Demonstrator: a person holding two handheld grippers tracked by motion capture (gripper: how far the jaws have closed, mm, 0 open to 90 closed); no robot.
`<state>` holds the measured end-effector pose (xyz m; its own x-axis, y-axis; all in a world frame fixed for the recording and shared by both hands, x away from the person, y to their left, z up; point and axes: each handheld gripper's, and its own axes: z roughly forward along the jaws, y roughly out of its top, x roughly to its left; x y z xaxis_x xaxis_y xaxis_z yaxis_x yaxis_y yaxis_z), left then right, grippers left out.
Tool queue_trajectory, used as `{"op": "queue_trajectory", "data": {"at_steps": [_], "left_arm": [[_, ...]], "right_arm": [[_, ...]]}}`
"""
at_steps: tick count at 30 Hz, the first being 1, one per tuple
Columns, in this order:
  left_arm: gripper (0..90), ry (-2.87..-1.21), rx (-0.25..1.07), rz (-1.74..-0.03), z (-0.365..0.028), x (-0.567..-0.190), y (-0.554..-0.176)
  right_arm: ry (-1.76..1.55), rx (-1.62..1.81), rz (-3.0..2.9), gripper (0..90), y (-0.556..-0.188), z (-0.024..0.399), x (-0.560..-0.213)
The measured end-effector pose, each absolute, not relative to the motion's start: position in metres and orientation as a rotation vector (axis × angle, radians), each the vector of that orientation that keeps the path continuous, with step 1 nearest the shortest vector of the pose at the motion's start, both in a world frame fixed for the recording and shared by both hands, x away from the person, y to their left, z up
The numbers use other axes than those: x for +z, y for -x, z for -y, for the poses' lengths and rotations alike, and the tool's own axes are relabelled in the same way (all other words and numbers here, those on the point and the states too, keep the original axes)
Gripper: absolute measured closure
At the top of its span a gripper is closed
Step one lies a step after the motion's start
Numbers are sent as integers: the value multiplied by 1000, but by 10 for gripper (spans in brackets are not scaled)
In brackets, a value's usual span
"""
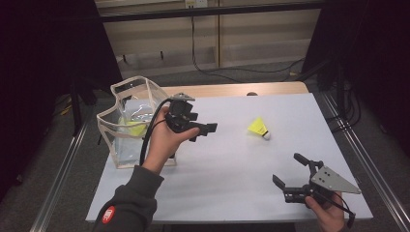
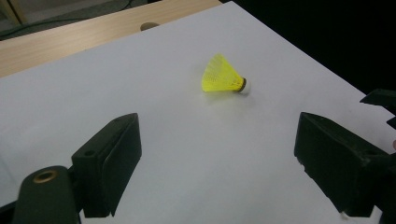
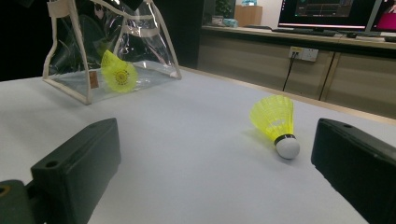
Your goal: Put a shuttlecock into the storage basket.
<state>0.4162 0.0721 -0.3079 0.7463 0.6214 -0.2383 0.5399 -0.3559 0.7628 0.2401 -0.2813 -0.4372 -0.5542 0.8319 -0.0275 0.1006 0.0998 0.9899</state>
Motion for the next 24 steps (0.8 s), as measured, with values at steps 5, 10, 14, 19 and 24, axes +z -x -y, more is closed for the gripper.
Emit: {"op": "queue_trajectory", "data": {"at_steps": [5, 10, 14, 19, 24], "left_arm": [[127, -2045, 111, -857, -65, -314, -416], [108, -2048, 113, -850, -58, -320, -417], [98, -2042, 110, -844, -55, -325, -418], [90, -2039, 93, -842, -47, -332, -419], [87, -2036, 103, -833, -41, -338, -419]], "right_arm": [[-915, 1508, -1760, 12, -240, 281, -437], [-909, 1506, -1759, 12, -240, 281, -437], [-913, 1506, -1762, 12, -240, 282, -437], [-914, 1507, -1761, 12, -240, 281, -437], [-913, 1507, -1759, 12, -240, 282, -437]]}}
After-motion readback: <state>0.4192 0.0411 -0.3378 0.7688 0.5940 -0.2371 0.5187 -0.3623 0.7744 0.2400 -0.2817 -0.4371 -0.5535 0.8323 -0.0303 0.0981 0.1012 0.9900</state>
